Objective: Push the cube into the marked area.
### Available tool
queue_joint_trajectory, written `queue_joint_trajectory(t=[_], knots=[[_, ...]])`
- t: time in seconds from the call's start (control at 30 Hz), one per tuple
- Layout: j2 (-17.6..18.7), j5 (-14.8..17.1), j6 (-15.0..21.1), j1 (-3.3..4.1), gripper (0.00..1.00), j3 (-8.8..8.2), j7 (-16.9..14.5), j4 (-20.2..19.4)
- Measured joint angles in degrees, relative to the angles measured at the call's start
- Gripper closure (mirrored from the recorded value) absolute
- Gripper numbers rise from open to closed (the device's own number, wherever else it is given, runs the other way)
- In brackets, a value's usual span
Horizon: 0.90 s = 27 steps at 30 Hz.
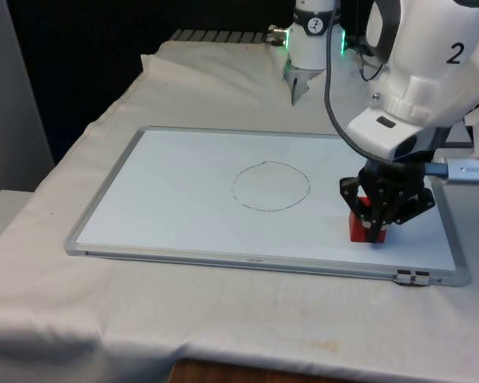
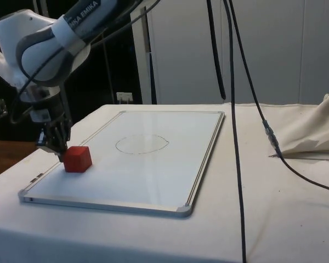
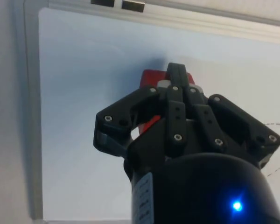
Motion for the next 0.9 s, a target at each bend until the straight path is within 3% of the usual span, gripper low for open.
queue_joint_trajectory(t=[0.47, 0.9], knots=[[-2.92, -0.57, 0.00, 1.66, 1.00, 0.06, -0.40, -4.53], [-5.21, -0.86, 0.23, 2.46, 1.00, 0.06, -2.12, -9.22]])
